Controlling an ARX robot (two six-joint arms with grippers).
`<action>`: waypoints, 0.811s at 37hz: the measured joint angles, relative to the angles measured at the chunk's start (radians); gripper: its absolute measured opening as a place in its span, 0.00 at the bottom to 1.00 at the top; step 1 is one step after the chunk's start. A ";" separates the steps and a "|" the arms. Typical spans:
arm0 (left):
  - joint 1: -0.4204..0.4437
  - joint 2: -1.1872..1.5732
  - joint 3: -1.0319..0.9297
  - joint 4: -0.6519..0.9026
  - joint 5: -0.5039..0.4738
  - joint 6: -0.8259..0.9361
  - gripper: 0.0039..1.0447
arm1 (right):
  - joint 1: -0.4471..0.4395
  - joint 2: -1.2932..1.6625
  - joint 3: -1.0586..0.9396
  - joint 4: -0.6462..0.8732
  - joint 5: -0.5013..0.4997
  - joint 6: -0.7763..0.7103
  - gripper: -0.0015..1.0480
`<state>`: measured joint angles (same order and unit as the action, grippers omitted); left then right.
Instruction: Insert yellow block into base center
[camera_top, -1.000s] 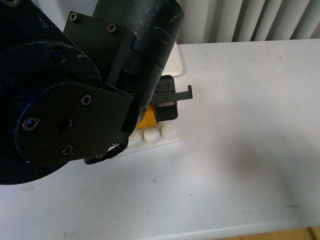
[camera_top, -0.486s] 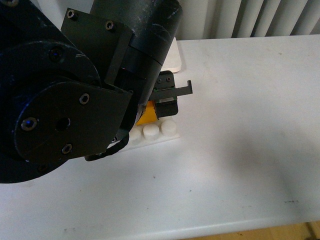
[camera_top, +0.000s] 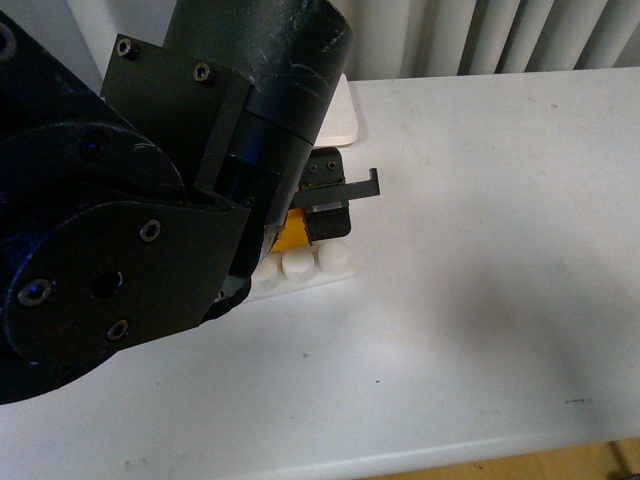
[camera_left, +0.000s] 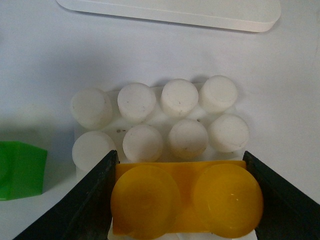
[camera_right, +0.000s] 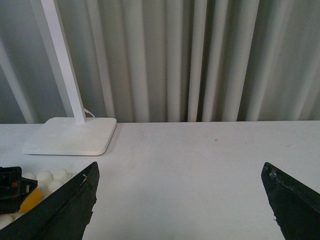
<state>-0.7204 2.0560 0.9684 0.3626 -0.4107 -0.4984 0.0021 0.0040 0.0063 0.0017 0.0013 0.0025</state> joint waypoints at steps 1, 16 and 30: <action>0.000 0.002 0.000 0.000 -0.001 0.003 0.62 | 0.000 0.000 0.000 0.000 0.000 0.000 0.91; -0.008 0.044 0.044 -0.063 0.011 0.080 0.62 | 0.000 0.000 0.000 0.000 0.000 0.000 0.91; -0.007 0.043 0.002 0.011 0.030 0.098 0.81 | 0.000 0.000 0.000 0.000 0.000 0.000 0.91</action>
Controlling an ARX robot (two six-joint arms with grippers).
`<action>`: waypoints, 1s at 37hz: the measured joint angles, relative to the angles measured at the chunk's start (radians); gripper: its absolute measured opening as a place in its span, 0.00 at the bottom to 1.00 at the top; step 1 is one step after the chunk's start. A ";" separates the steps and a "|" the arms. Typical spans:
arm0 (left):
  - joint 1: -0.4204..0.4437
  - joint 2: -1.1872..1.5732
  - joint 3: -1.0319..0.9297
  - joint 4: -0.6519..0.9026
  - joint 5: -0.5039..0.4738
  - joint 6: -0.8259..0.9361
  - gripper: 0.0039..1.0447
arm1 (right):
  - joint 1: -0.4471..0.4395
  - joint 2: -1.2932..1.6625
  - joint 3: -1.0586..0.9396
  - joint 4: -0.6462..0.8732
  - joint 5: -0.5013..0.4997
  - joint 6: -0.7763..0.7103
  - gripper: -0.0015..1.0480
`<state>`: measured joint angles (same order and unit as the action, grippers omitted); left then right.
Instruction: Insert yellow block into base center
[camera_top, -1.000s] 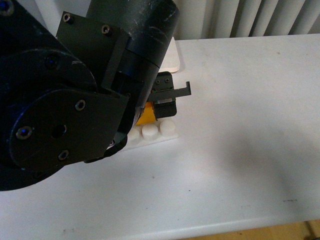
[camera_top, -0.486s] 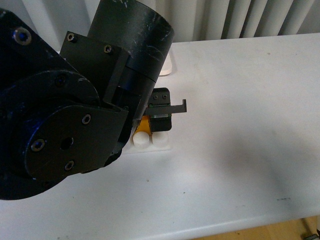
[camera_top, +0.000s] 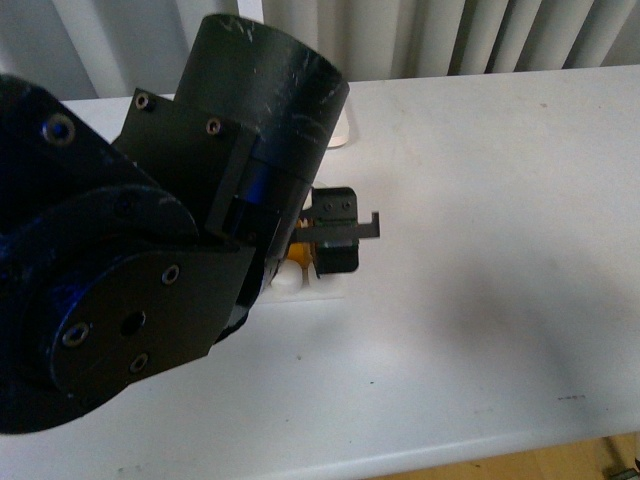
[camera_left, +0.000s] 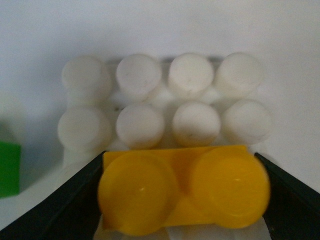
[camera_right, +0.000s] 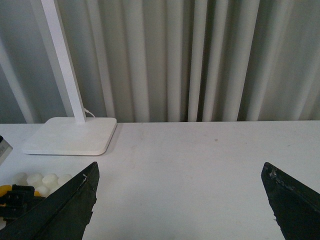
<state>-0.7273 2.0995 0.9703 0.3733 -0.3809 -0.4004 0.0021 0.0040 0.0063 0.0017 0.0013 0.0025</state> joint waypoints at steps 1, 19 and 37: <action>0.000 -0.004 0.000 0.001 0.006 0.002 0.84 | 0.000 0.000 0.000 0.000 0.000 0.000 0.91; 0.109 -0.305 -0.207 0.094 0.019 0.012 0.94 | 0.000 0.000 0.000 0.000 0.000 0.000 0.91; 0.607 -0.911 -0.846 0.665 0.259 0.331 0.58 | 0.000 0.001 0.000 0.000 0.000 0.000 0.91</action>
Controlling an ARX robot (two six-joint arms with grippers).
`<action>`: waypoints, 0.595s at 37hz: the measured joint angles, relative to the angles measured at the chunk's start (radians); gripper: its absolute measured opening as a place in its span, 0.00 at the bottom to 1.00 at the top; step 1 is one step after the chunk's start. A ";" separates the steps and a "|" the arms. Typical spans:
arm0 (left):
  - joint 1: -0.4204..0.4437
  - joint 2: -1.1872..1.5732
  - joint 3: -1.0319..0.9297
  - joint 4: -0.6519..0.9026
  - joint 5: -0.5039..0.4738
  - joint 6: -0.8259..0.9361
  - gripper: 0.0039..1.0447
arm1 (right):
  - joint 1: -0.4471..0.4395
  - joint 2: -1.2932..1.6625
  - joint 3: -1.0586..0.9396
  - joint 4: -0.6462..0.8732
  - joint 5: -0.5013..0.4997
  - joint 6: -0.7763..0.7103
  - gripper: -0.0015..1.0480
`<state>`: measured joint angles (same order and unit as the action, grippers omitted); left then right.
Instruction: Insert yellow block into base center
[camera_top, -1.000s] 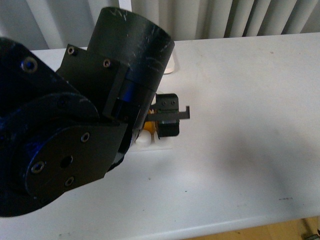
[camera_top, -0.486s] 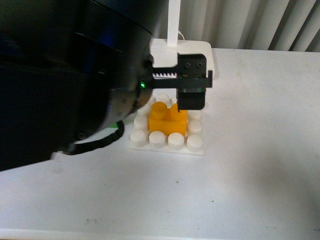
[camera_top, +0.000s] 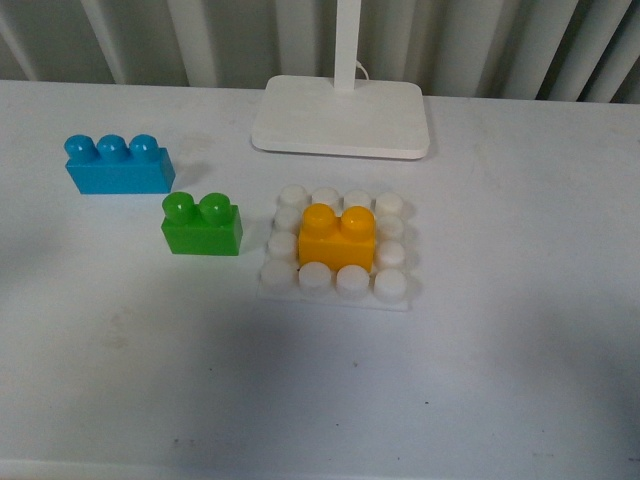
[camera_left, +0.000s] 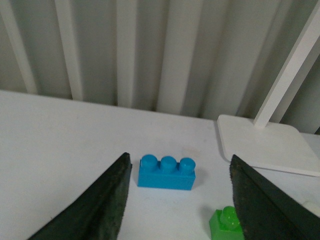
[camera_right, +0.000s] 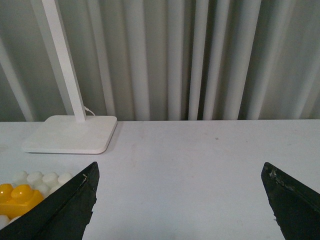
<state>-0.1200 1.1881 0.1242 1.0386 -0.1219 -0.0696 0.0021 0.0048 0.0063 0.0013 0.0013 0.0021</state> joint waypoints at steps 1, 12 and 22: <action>0.004 -0.021 -0.007 -0.003 0.005 0.008 0.55 | 0.000 0.000 0.000 0.000 0.000 0.000 0.91; 0.116 -0.313 -0.088 -0.211 0.114 0.058 0.04 | 0.000 -0.001 0.000 0.000 -0.001 0.000 0.91; 0.117 -0.567 -0.113 -0.431 0.120 0.062 0.04 | 0.000 -0.001 0.000 0.000 -0.001 0.000 0.91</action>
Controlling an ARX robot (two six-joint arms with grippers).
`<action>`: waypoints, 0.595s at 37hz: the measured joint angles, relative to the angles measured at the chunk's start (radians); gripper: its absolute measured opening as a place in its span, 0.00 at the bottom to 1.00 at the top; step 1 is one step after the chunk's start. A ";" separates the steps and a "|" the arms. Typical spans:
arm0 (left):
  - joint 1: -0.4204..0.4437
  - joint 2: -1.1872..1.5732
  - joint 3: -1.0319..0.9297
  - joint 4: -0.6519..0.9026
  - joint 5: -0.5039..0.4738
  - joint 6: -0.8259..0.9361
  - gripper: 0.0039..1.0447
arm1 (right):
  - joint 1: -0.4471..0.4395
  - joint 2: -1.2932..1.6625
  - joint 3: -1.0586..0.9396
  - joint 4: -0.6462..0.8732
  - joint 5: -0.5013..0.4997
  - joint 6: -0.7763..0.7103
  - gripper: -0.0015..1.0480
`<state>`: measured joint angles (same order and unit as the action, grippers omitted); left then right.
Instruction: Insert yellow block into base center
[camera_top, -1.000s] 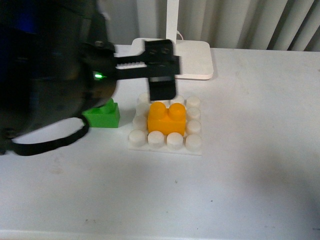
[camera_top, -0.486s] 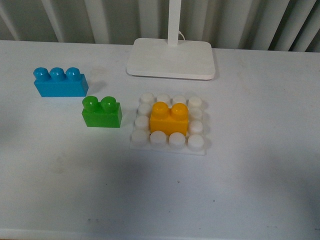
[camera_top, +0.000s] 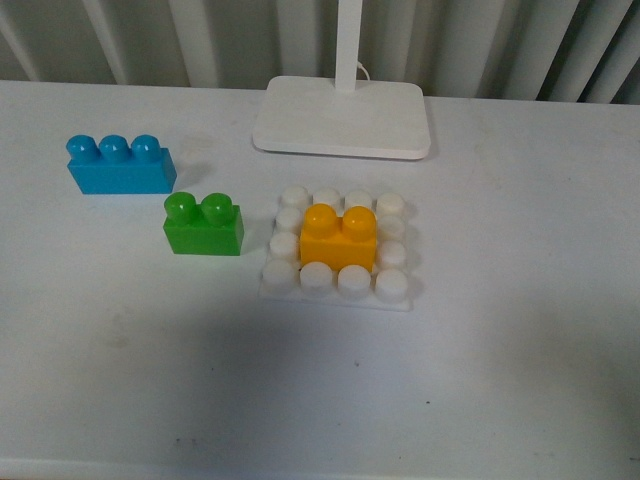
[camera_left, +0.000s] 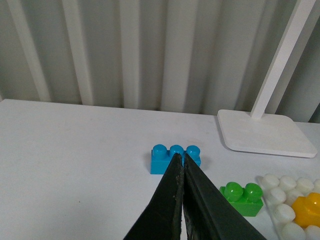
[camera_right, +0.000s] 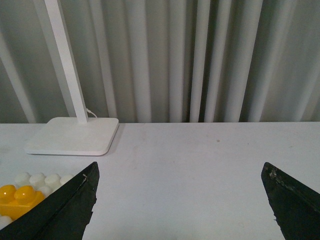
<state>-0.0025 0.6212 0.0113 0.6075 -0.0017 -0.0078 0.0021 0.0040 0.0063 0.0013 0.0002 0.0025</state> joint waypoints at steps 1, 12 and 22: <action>0.000 -0.021 0.000 -0.019 0.000 0.000 0.04 | 0.000 0.000 0.000 0.000 0.000 0.000 0.91; 0.000 -0.213 0.000 -0.199 0.000 0.000 0.04 | 0.000 0.000 0.000 0.000 0.000 0.000 0.91; 0.000 -0.353 0.000 -0.335 0.000 0.000 0.04 | 0.000 0.000 0.000 0.000 0.000 0.000 0.91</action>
<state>-0.0021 0.2680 0.0109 0.2722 -0.0021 -0.0078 0.0021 0.0040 0.0063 0.0013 -0.0002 0.0021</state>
